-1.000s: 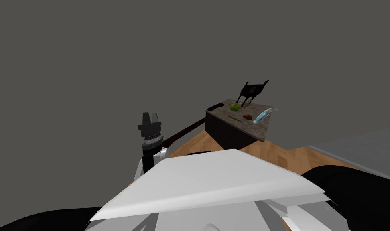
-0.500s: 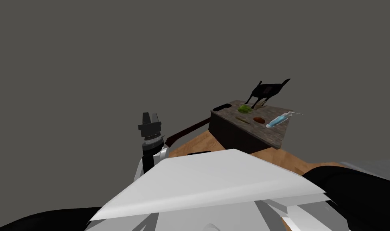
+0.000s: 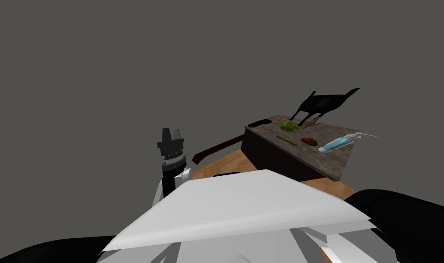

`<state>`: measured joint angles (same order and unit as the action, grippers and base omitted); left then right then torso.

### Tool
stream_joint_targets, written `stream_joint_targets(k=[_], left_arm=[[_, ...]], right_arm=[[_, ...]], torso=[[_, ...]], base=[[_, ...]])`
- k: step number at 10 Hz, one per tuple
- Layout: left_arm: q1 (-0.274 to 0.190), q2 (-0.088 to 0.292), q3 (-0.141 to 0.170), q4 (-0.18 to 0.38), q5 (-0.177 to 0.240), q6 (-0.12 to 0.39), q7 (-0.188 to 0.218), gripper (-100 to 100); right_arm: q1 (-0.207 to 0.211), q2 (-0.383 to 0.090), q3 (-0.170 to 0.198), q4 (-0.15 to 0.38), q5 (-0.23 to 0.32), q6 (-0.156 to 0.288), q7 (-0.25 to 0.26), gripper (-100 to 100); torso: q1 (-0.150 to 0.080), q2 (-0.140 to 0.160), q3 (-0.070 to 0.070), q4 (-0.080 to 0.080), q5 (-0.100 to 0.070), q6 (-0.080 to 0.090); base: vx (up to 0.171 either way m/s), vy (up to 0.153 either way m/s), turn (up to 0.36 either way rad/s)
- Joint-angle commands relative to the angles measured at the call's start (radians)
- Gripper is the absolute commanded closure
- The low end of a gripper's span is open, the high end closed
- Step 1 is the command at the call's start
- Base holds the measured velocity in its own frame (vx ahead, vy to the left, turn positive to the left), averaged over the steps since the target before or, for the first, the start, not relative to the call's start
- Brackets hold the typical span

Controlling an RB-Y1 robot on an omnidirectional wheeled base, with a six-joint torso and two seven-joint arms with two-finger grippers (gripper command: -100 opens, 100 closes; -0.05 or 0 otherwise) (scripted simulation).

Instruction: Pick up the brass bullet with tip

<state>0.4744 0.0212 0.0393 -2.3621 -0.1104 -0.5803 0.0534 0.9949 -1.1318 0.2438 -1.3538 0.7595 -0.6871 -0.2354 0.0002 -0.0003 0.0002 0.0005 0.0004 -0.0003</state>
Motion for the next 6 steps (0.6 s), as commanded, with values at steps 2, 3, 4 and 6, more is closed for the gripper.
stream_joint_targets(k=[2, 3, 4, 6], left_arm=[[0.0, 0.0, 0.0, 0.0, 0.0, 0.0, 0.0, 0], [0.0, 0.0, 0.0, 0.0, 0.0, 0.0, 0.0, 0], [0.0, 0.0, 0.0, 0.0, 0.0, 0.0, 0.0, 0], [0.0, 0.0, 0.0, 0.0, 0.0, 0.0, 0.0, 0]], right_arm=[[0.004, -0.086, -0.002, 0.056, 0.04, -0.002, -0.041, -100], [0.004, -0.1, -0.002, 0.06, 0.04, -0.002, -0.041, -100], [0.007, -0.125, -0.009, 0.108, 0.061, -0.013, -0.057, -100], [0.007, -0.178, -0.018, 0.154, 0.079, -0.022, -0.072, -100]], torso=[[0.0, 0.0, 0.0, 0.0, 0.0, 0.001], [0.0, -0.001, -0.001, 0.0, 0.0, 0.0], [-0.001, 0.0, 0.0, 0.0, 0.0, 0.002], [-0.002, -0.001, -0.001, 0.0, -0.001, 0.001]], base=[[0.026, 0.041, 0.224], [0.029, 0.022, 0.114], [0.039, 0.03, 0.222], [0.039, 0.015, 0.188]])
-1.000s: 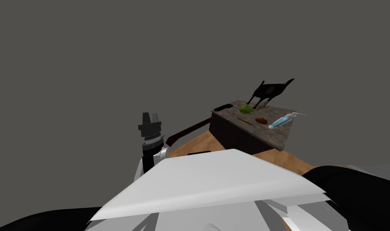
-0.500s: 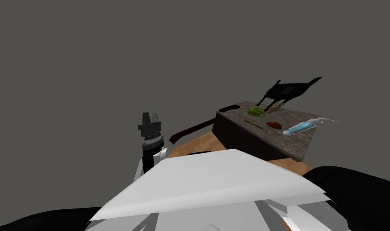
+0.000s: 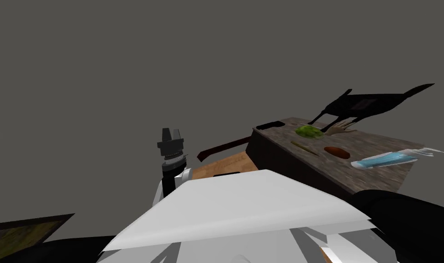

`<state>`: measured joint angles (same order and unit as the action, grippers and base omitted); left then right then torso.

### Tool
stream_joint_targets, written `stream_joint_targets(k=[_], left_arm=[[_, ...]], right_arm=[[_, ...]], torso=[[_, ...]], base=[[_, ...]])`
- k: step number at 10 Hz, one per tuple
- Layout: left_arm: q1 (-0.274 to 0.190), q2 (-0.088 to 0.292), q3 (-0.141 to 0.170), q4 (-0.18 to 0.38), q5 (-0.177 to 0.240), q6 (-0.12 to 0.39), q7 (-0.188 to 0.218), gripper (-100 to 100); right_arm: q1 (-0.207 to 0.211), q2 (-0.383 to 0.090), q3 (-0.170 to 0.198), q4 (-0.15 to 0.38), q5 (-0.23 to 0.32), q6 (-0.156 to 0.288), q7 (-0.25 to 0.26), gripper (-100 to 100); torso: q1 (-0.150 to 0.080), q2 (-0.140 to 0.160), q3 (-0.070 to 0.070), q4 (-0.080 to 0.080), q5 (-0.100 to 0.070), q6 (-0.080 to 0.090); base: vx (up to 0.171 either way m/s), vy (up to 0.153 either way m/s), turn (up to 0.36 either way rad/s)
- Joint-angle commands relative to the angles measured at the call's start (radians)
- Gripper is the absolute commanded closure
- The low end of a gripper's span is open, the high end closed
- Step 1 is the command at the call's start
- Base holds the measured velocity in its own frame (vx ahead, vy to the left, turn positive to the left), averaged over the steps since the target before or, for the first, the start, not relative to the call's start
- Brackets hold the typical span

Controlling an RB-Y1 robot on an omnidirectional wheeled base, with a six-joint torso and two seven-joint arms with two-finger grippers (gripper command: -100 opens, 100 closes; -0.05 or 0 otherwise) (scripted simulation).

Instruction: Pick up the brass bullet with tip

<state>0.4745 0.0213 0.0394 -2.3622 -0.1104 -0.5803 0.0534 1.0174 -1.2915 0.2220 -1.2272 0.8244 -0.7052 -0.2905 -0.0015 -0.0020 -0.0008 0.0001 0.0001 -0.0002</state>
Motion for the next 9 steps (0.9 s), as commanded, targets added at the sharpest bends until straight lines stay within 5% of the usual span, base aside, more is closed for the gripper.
stream_joint_targets(k=[1, 3, 6, 9], left_arm=[[0.0, 0.0, 0.0, 0.0, 0.0, 0.0, 0.0, 0], [0.0, 0.0, 0.0, 0.0, 0.0, 0.0, 0.0, 0], [0.0, 0.0, 0.0, 0.0, 0.0, 0.0, 0.0, 0], [0.0, 0.0, 0.0, 0.0, 0.0, 0.0, 0.0, 0]], right_arm=[[-0.015, -0.033, 0.004, 0.027, 0.015, -0.004, -0.017, -100], [-0.021, -0.102, -0.016, 0.094, 0.044, -0.022, -0.048, -100], [-0.027, -0.141, -0.026, 0.15, 0.055, -0.03, -0.063, -100], [-0.057, -0.203, -0.06, 0.245, 0.074, -0.048, -0.105, -100]], torso=[[0.0, 0.0, 0.0, 0.0, 0.0, 0.0], [-0.001, 0.0, 0.0, 0.0, 0.0, 0.0], [-0.002, 0.001, 0.001, 0.0, -0.001, 0.002], [-0.01, -0.002, -0.001, -0.001, -0.002, 0.0]], base=[[0.038, 0.001, 0.128], [0.049, -0.014, 0.318], [0.036, -0.031, 0.09], [0.059, -0.152, 0.343]])
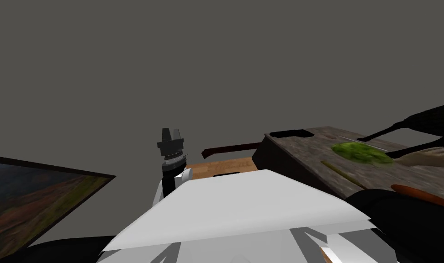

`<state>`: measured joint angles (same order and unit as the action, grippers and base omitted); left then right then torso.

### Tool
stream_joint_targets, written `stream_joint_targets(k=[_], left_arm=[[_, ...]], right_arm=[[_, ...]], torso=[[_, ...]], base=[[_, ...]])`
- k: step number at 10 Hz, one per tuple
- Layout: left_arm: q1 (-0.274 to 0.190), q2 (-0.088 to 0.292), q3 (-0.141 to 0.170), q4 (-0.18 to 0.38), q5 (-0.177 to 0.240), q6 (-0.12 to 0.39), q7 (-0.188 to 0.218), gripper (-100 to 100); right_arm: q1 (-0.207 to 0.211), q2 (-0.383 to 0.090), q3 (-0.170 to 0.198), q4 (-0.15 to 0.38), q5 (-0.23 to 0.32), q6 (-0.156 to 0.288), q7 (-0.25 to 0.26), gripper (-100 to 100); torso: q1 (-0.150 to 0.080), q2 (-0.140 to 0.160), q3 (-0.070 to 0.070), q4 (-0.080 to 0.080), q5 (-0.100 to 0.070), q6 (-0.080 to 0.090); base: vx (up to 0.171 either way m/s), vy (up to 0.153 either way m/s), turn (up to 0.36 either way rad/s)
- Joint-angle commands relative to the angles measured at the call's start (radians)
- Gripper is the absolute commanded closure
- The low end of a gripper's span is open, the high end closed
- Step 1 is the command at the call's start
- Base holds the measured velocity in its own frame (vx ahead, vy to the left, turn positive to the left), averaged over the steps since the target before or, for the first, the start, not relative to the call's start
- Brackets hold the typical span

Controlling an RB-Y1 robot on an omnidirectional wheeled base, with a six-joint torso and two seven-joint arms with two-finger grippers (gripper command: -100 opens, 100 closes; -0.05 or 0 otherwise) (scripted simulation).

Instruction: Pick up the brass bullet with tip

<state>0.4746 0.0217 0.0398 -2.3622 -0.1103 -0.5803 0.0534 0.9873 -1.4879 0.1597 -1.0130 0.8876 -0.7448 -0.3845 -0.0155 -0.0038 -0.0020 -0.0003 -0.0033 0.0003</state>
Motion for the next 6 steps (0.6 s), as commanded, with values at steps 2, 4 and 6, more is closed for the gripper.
stream_joint_targets(k=[2, 4, 6], left_arm=[[0.0, 0.0, 0.0, 0.0, 0.0, 0.0, 0.0, 0], [0.0, 0.0, 0.0, 0.0, 0.0, 0.0, 0.0, 0], [0.0, 0.0, 0.0, 0.0, 0.0, 0.0, 0.0, 0]], right_arm=[[-0.04, -0.017, -0.008, 0.054, 0.013, -0.014, -0.023, -100], [-0.068, -0.021, -0.027, 0.089, 0.012, -0.022, -0.045, -100], [-0.096, -0.006, -0.038, 0.104, 0.006, -0.031, -0.062, -100]], torso=[[0.003, 0.001, 0.001, 0.0, 0.0, 0.001], [0.003, 0.004, 0.002, 0.001, 0.0, 0.001], [-0.002, 0.001, 0.001, 0.0, -0.001, 0.001]], base=[[0.028, -0.136, 0.102], [-0.007, -0.197, 0.229], [0.042, -0.23, 0.19]])
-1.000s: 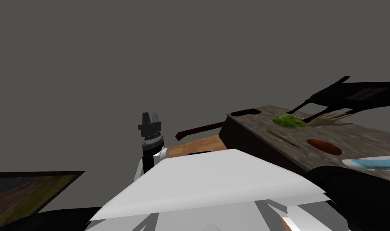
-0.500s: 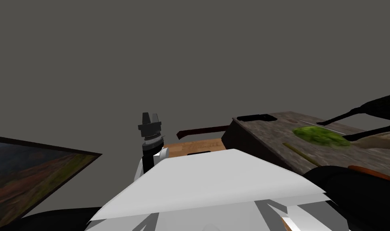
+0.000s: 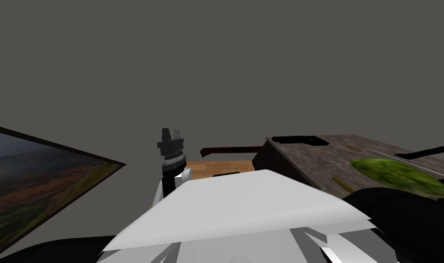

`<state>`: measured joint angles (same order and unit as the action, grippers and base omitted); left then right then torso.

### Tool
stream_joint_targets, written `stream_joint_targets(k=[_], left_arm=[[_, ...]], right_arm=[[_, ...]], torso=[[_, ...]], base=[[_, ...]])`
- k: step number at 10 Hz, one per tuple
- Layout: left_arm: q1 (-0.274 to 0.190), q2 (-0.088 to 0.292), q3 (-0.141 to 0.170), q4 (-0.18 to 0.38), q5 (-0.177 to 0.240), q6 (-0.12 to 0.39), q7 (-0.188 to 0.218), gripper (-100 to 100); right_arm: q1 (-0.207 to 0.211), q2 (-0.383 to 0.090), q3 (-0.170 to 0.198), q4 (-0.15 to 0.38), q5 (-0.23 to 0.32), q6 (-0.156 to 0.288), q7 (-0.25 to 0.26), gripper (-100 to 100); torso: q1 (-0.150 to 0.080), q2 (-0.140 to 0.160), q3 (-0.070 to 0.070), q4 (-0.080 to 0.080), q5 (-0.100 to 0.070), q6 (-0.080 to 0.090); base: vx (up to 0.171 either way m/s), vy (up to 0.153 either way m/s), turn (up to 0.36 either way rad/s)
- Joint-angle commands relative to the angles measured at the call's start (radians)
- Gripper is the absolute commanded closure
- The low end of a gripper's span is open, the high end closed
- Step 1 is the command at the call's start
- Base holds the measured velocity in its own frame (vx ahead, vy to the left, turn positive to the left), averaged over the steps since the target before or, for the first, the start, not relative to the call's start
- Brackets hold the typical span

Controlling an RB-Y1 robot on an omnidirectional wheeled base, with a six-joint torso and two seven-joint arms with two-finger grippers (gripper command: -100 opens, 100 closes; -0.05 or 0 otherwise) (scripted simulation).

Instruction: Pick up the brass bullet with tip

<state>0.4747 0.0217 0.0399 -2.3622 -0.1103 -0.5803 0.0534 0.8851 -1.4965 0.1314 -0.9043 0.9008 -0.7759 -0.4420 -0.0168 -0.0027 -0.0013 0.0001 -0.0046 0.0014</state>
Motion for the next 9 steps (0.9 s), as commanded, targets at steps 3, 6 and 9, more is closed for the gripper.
stream_joint_targets(k=[3, 6, 9], left_arm=[[0.0, 0.0, 0.0, 0.0, 0.0, 0.0, 0.0, 0], [0.0, 0.0, 0.0, 0.0, 0.0, 0.0, 0.0, 0], [0.0, 0.0, 0.0, 0.0, 0.0, 0.0, 0.0, 0]], right_arm=[[-0.028, 0.016, -0.001, 0.011, -0.001, -0.01, -0.01, 0], [-0.04, 0.075, 0.026, 0.029, 0.004, 0.031, 0.018, -100], [-0.043, 0.066, 0.023, 0.034, 0.004, 0.018, 0.018, 100]], torso=[[0.006, 0.002, 0.001, 0.001, 0.001, 0.001], [0.014, 0.0, 0.0, 0.0, 0.003, 0.001], [0.016, 0.002, 0.001, 0.0, 0.004, 0.001]], base=[[-0.005, -0.125, 0.07], [0.026, -0.022, 0.063], [0.004, -0.002, 0.001]])
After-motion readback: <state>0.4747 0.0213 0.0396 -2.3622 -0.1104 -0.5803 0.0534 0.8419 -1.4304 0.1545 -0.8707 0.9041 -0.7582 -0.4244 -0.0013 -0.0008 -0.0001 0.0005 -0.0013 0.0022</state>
